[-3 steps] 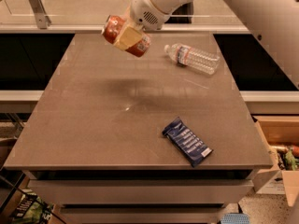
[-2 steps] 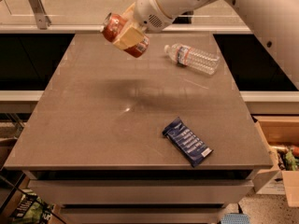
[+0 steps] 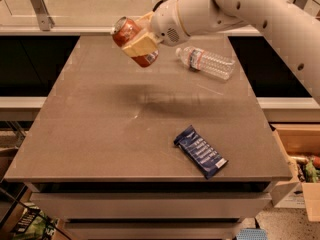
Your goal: Place coke can upright
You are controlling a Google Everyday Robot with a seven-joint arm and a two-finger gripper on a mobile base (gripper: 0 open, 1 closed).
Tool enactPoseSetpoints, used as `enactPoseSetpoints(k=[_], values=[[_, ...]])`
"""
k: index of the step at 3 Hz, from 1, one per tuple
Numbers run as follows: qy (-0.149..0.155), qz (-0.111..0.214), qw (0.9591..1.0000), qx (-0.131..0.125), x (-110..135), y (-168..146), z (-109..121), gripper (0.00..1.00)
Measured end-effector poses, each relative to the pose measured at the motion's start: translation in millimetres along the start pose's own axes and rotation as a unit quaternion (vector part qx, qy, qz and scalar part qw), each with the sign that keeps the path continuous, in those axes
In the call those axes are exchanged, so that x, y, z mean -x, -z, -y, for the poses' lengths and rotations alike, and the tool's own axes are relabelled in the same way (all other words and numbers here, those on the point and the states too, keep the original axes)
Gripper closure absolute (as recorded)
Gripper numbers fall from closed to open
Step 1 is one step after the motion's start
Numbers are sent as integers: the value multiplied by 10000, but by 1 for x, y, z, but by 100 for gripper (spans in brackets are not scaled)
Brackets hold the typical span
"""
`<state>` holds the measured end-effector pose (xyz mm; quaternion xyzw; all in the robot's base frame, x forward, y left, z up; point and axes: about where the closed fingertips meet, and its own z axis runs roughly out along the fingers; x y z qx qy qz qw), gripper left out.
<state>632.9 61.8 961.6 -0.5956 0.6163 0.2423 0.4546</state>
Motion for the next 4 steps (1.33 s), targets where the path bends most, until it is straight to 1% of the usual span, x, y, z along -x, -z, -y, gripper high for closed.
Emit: enactPoseSetpoints(k=[1,2,3,4], values=[[-262,361,9990,26,-11,-7,-3,100],[-494,638,9967,84,-19,-15,-5,100],[-665,863,9939,139,-26,-23,-4,100],[-831,1158,9896,210,-36,-35,0,100]])
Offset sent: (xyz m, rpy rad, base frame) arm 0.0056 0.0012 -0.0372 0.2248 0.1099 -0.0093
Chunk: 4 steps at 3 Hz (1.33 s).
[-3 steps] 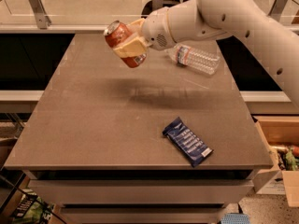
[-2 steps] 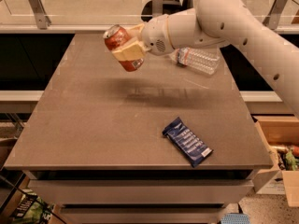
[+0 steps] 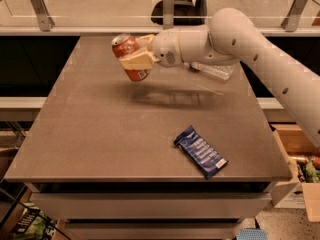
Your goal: Place coke can upright
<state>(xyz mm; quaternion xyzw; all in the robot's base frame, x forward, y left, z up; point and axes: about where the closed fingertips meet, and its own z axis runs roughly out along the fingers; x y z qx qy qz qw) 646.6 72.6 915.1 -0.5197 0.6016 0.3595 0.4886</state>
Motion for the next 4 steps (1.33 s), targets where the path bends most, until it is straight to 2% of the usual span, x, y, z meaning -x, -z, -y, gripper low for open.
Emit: enactPoseSetpoints(k=[1,4], values=[[-124,279,9995,50,-12,-8,6,100],[-487,699,9964,26,-41,-18,9,100]])
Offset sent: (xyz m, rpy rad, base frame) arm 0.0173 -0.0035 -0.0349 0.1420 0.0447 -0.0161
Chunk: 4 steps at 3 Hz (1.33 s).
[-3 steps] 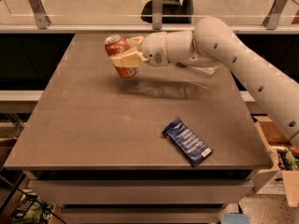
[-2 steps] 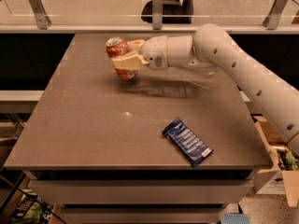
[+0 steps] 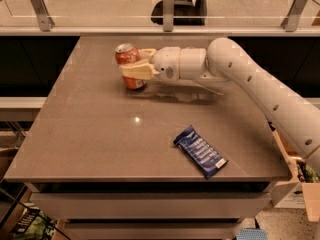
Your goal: Place coke can upright
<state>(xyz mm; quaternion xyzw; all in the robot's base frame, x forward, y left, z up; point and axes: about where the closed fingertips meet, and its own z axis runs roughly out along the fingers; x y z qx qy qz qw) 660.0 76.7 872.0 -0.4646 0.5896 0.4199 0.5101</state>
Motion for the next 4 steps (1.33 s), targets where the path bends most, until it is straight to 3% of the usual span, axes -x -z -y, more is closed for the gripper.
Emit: enactPoseSetpoints(k=[3,4], values=[[-39,28,10000,0,2,0,0,100],[-39,28,10000,1,2,0,0,82]])
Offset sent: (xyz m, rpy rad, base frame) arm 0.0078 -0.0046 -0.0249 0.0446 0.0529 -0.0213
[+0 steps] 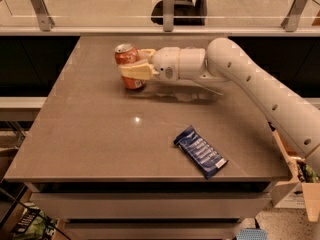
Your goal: Place coke can upright
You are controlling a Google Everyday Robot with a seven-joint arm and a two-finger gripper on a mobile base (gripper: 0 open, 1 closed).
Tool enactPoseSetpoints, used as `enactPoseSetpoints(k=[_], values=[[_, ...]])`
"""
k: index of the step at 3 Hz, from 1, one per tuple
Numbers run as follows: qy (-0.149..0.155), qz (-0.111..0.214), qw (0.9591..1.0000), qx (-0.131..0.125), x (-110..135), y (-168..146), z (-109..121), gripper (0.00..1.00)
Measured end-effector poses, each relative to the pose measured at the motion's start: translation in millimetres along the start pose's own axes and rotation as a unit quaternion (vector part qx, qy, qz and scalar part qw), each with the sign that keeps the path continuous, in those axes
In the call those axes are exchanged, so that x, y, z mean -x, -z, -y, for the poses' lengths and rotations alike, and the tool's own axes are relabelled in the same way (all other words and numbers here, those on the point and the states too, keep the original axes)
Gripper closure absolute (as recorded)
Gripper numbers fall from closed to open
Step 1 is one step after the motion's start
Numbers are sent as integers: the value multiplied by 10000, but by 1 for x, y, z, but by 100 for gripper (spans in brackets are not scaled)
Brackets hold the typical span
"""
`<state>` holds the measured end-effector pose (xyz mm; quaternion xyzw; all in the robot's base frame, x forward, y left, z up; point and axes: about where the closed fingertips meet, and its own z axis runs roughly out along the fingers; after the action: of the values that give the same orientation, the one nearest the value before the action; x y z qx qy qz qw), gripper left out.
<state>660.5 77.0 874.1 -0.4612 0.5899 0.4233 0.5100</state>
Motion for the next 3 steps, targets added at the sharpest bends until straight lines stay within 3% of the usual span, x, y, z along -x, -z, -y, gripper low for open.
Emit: enactPoseSetpoints(k=[3], values=[[1,0,10000,15,1,-2,-1,12]])
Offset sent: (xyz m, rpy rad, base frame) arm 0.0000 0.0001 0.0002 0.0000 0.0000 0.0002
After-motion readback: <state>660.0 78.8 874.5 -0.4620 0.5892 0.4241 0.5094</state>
